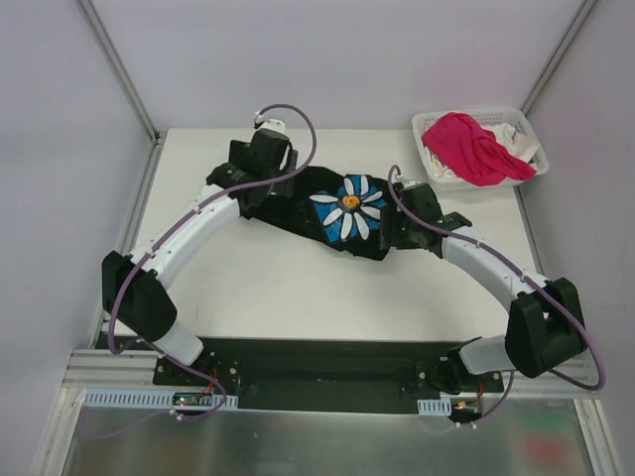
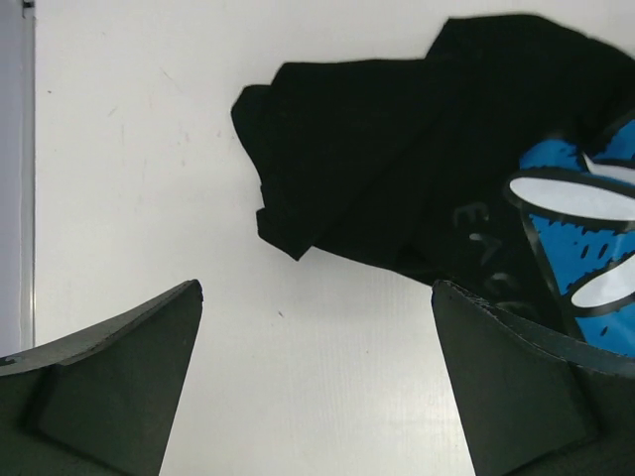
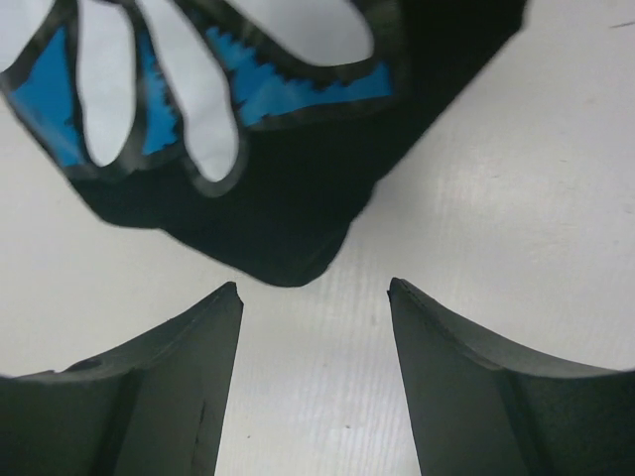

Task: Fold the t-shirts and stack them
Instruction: Flatten out the tshirt

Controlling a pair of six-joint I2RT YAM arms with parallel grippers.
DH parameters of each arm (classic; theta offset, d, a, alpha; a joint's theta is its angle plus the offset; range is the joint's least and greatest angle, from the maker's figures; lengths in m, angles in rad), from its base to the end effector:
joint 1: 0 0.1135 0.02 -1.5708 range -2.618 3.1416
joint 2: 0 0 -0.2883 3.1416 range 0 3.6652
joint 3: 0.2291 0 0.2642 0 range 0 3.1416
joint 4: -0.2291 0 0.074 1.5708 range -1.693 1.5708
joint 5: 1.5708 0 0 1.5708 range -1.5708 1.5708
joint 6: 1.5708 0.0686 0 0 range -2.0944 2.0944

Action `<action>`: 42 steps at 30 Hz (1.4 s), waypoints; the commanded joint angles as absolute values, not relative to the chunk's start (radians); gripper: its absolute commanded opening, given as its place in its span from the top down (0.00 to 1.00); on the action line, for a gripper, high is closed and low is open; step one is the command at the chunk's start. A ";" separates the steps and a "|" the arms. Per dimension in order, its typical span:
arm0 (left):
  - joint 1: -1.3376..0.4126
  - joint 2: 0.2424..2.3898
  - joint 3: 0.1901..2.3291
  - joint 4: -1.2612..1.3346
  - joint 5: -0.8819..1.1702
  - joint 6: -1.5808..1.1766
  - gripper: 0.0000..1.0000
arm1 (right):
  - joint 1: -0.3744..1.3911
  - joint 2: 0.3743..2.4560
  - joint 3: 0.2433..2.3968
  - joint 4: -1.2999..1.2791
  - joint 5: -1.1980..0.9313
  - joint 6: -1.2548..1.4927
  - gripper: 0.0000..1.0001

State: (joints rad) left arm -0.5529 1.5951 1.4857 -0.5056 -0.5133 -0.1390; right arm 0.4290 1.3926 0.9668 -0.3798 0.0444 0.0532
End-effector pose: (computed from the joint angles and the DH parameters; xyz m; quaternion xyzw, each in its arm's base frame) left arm 0.3569 -0.1806 0.3561 0.0622 0.8645 0.0612 0.4949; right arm 0.2984 0.1331 0.2428 -0.1651 0.9127 0.0691 0.3674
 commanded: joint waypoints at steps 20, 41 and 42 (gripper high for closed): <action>-0.552 1.511 1.427 -0.494 -0.520 -0.146 0.01 | 0.538 1.551 0.936 -0.253 0.015 0.114 0.37; -0.572 1.483 1.351 -0.491 -0.526 -0.166 0.01 | 0.535 1.419 1.018 -0.353 0.081 0.061 0.99; -0.575 1.485 1.341 -0.491 -0.525 -0.172 0.01 | 0.535 1.387 1.032 -0.366 0.096 0.055 0.99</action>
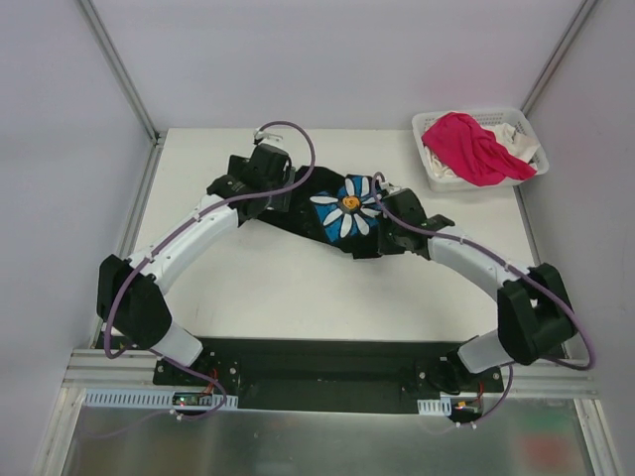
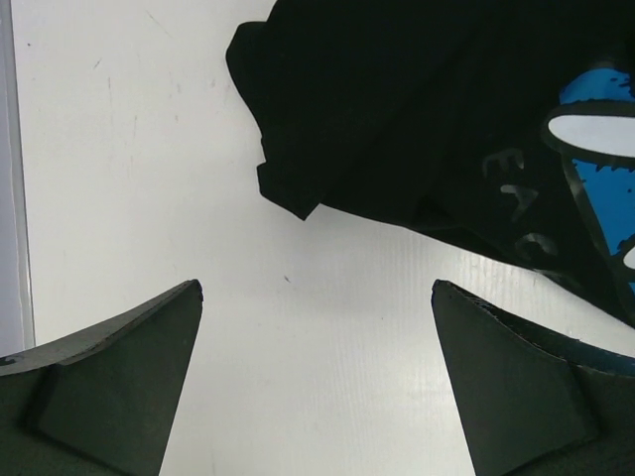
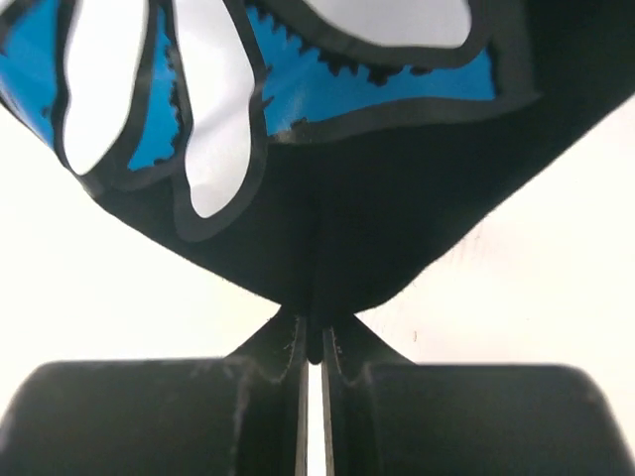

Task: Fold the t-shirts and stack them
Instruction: Flatten out the tshirt

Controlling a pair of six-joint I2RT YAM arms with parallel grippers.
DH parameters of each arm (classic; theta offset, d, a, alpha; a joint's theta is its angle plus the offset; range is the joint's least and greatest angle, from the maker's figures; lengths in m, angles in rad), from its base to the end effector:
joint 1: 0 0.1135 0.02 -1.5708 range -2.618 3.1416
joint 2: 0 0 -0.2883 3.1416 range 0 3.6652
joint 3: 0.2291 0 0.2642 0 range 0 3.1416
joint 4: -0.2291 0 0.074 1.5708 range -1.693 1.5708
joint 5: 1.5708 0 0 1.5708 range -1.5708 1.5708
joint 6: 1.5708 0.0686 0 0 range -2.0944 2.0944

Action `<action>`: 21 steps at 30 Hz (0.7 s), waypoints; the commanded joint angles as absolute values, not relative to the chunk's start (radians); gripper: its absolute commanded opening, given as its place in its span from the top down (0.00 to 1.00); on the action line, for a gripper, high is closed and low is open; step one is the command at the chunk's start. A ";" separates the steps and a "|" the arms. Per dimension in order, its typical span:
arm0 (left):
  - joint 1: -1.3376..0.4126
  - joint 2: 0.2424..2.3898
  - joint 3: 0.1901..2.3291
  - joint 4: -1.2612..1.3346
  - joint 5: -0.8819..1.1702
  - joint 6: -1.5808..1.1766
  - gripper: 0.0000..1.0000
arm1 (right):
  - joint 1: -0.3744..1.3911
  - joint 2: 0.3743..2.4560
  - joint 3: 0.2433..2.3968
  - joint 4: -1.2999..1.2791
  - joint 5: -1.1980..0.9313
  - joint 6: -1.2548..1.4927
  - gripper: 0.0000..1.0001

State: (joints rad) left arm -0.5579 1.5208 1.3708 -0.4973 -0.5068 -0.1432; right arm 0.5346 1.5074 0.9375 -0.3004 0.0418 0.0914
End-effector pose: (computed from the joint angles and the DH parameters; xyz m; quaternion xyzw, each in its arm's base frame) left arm 0.3365 -0.1707 0.3415 0.0691 0.8711 0.0627 0.4821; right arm 0.2963 0.1721 0.2039 -0.1994 0.9177 0.0870 0.3324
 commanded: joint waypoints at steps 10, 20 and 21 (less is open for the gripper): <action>-0.601 1.442 1.273 -0.472 -0.525 -0.186 0.01 | 0.551 1.102 1.155 -0.497 0.173 0.029 0.99; -0.620 1.396 1.227 -0.471 -0.537 -0.198 0.01 | 0.580 0.913 1.195 -0.591 0.210 0.035 0.98; -0.621 1.393 1.227 -0.471 -0.537 -0.199 0.01 | 0.580 0.920 1.189 -0.588 0.228 0.034 0.98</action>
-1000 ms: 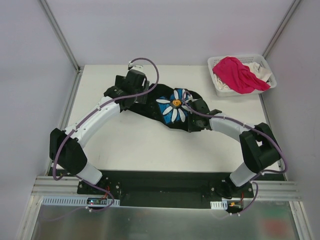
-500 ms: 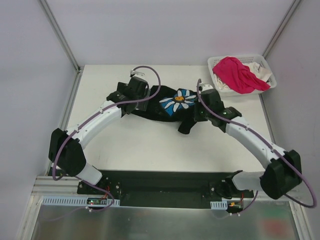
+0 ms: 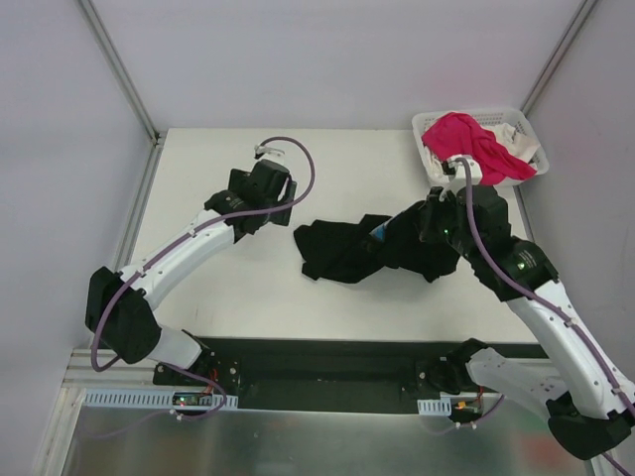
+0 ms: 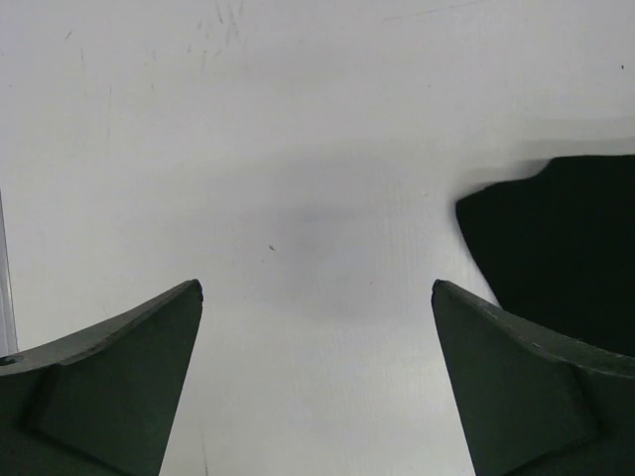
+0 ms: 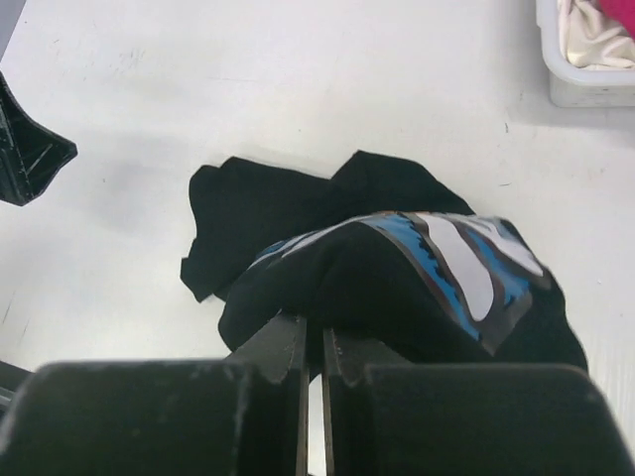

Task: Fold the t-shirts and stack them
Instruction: Flatten out the tshirt

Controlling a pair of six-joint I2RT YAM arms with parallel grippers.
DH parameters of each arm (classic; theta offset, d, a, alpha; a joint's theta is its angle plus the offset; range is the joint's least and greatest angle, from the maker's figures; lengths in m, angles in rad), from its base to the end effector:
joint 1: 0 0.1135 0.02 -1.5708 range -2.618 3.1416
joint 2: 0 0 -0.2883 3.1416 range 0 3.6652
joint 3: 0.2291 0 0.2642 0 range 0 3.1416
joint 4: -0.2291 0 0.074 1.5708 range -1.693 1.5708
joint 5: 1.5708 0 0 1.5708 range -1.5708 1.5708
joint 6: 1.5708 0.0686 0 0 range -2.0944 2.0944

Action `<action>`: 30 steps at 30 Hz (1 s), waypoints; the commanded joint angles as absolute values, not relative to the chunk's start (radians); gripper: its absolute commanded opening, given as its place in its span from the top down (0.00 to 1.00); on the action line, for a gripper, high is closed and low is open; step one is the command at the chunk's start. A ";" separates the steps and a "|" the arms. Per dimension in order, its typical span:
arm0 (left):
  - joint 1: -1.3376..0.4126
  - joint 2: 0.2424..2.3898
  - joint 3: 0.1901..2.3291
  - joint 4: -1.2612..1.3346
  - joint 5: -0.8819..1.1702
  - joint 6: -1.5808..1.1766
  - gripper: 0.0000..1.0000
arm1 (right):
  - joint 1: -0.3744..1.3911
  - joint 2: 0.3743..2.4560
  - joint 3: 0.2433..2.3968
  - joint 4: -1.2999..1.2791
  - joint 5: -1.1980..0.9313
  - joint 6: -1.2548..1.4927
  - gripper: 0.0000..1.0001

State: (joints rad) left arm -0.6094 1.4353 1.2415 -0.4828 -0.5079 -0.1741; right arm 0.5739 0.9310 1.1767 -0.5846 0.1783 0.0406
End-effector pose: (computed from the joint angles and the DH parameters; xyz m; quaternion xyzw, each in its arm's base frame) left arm 0.3057 -0.1727 0.3246 0.0824 0.8756 0.0496 0.4733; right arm 0.1883 0.1072 0.4185 -0.1646 0.7978 0.1048 0.5705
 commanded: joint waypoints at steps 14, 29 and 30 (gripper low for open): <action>-0.626 1.351 1.235 -0.471 -0.564 -0.166 0.01 | 0.442 1.331 1.158 -0.460 0.098 0.069 0.69; -0.629 1.299 1.224 -0.472 -0.575 -0.160 0.01 | 0.339 1.890 1.419 -0.446 0.009 0.061 0.50; -0.630 1.298 1.223 -0.472 -0.568 -0.158 0.01 | 0.339 1.904 1.448 -0.463 0.009 0.058 0.47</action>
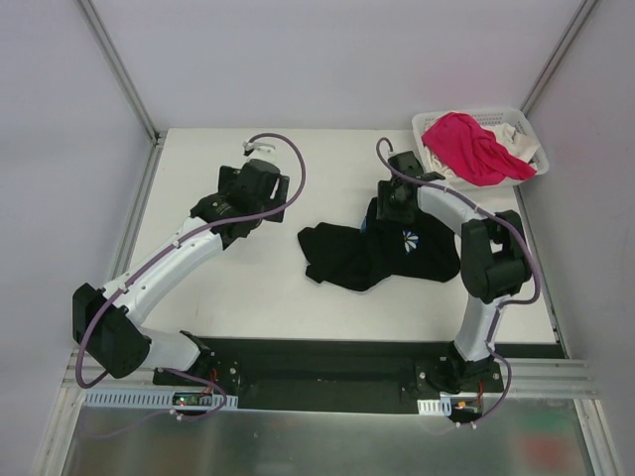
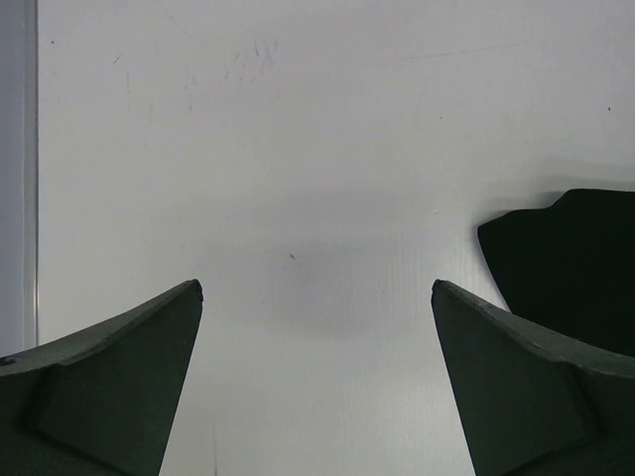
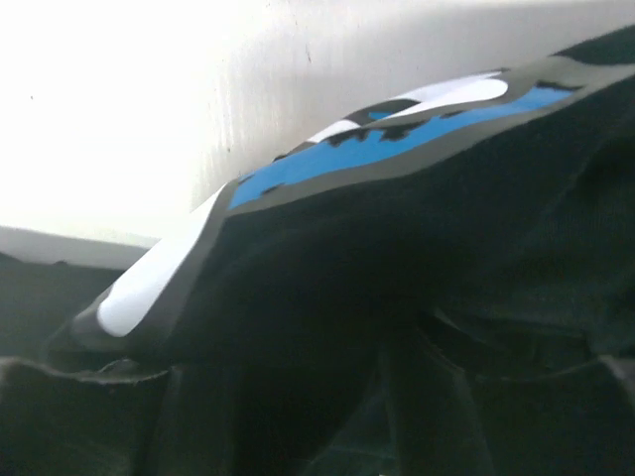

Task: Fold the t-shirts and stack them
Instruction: Flatten out the tshirt

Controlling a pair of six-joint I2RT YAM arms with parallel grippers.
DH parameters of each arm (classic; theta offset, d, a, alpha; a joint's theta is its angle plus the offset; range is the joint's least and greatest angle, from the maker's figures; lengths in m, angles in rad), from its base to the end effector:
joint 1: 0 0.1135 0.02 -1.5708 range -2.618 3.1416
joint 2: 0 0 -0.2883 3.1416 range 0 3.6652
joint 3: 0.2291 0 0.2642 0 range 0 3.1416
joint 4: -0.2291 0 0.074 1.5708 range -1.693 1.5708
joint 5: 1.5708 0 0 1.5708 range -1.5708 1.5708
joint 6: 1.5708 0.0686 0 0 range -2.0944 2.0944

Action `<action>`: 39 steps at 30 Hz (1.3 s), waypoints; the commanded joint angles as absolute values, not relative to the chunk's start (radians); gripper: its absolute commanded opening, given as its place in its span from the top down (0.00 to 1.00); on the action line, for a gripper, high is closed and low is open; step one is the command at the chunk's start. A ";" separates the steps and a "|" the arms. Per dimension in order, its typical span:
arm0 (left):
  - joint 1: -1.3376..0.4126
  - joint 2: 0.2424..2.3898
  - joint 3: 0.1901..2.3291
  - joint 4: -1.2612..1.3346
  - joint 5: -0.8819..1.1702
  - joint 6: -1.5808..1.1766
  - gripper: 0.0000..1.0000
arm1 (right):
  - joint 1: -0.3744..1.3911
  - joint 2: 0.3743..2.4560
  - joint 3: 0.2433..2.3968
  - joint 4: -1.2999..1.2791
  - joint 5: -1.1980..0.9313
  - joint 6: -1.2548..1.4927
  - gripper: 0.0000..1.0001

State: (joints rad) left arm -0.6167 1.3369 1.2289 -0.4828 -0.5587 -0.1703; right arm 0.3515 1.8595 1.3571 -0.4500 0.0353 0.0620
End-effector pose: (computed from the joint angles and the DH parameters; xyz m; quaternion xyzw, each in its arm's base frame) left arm 0.2863 -0.1584 0.3522 0.0612 0.8558 0.0512 0.5111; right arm 0.4131 0.1489 0.2024 -0.1321 0.9432 0.0460 0.3012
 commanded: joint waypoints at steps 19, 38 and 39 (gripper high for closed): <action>-0.650 1.315 1.210 -0.472 -0.488 -0.156 0.01 | 0.324 1.485 1.298 -0.537 0.072 0.038 0.34; -0.703 1.331 1.215 -0.514 -0.446 -0.112 0.01 | 0.331 1.126 0.852 -0.462 0.015 0.117 0.37; -0.704 1.331 1.216 -0.515 -0.448 -0.112 0.01 | 0.331 1.112 0.838 -0.457 0.017 0.120 0.37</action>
